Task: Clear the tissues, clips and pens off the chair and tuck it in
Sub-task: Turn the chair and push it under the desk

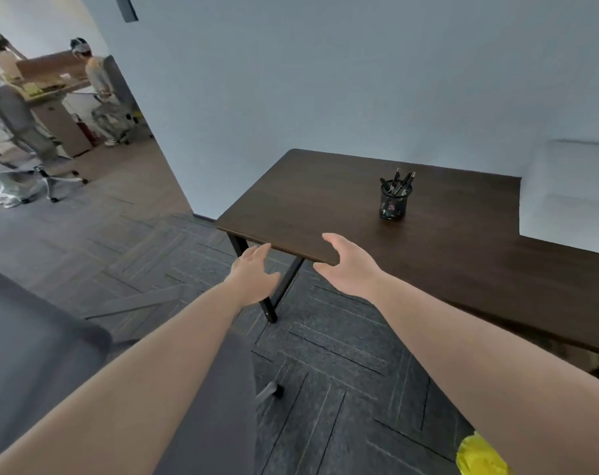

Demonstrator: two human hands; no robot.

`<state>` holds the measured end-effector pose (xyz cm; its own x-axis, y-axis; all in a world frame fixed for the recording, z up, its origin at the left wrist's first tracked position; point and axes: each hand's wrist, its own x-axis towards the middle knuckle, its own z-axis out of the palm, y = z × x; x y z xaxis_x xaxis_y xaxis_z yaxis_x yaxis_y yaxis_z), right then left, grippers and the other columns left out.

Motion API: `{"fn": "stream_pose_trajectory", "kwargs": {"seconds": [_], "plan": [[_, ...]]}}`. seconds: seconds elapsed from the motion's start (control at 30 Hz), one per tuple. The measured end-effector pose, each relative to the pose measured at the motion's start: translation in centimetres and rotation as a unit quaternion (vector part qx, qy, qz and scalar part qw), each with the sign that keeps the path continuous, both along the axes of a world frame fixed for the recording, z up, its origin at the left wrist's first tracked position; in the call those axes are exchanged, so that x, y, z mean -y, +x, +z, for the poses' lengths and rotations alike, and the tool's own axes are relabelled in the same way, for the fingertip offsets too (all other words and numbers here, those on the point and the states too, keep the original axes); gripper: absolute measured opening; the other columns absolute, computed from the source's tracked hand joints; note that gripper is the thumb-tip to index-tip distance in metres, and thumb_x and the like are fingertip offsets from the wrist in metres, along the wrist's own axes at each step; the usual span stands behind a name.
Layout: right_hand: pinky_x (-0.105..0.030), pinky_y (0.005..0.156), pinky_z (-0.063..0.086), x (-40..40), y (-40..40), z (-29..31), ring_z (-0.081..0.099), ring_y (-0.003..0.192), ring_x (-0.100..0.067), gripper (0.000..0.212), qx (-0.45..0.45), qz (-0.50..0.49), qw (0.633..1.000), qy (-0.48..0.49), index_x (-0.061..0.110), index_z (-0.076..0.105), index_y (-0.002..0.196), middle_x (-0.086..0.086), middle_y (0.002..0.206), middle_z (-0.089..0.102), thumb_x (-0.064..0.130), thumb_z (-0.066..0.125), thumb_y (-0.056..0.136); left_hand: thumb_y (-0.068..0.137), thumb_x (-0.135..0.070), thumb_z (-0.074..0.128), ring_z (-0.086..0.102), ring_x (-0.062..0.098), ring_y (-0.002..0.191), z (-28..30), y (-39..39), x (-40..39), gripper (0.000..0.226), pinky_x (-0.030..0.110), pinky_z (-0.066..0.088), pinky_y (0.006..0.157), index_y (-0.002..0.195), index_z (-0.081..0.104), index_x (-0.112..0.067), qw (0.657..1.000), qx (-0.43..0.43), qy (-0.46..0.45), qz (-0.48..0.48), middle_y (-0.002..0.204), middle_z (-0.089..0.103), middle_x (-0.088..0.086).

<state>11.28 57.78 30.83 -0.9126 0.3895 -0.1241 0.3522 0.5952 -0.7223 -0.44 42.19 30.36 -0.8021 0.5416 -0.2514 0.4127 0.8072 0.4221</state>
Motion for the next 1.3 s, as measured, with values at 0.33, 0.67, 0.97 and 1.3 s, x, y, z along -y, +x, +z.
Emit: {"fn": "stream_pose_trajectory", "kwargs": {"seconds": [0.33, 0.67, 0.97, 1.3], "plan": [[-0.039, 0.116, 0.03, 18.0, 0.8, 0.7, 0.03, 0.143, -0.02, 0.066, 0.007, 0.024, 1.0, 0.003, 0.023, 0.024, 0.15, 0.003, 0.157, 0.028, 0.033, 0.056, 0.093, 0.091, -0.034, 0.051, 0.012, 0.028, 0.147, 0.1, 1.4, 19.2, 0.069, 0.047, 0.017, 0.12, 0.149, 0.016, -0.023, 0.999, -0.027, -0.007, 0.023, 0.159, 0.015, 0.005], [-0.036, 0.116, 0.024, 39.9, -0.9, 2.2, 0.024, 0.146, -0.02, 0.068, 0.011, 0.086, 0.996, -0.007, 0.025, 0.02, 0.151, 0.004, 0.159, 0.023, 0.033, 0.054, 0.094, 0.092, -0.034, 0.047, 0.02, 0.028, 0.144, 2.5, 1.4, 42.3, 0.065, 0.045, 0.024, 0.117, 0.149, 0.017, -0.024, 0.991, -0.092, -0.06, 0.074, 0.159, 0.016, 0.003], [-0.039, 0.096, 0.049, 50.2, -3.0, 4.4, 0.057, 0.108, -0.022, 0.065, 0.009, 0.131, 0.991, -0.033, 0.028, 0.025, 0.148, 0.003, 0.154, 0.034, 0.033, 0.054, 0.091, 0.092, -0.032, 0.045, 0.016, 0.021, 0.146, 6.4, 0.0, 51.5, 0.057, 0.038, 0.013, 0.119, 0.146, 0.027, -0.023, 0.958, -0.252, -0.103, 0.09, 0.158, 0.022, 0.003], [-0.036, 0.113, 0.028, 59.4, -7.3, 6.2, 0.031, 0.142, -0.018, 0.071, -0.015, 0.127, 0.991, -0.043, 0.026, 0.025, 0.149, 0.005, 0.156, 0.031, 0.052, 0.053, 0.089, 0.095, -0.017, 0.033, 0.014, 0.017, 0.147, 11.1, -8.2, 60.8, 0.053, 0.037, 0.011, 0.121, 0.147, 0.027, -0.027, 0.968, -0.243, -0.039, 0.049, 0.159, 0.021, -0.001]]}}
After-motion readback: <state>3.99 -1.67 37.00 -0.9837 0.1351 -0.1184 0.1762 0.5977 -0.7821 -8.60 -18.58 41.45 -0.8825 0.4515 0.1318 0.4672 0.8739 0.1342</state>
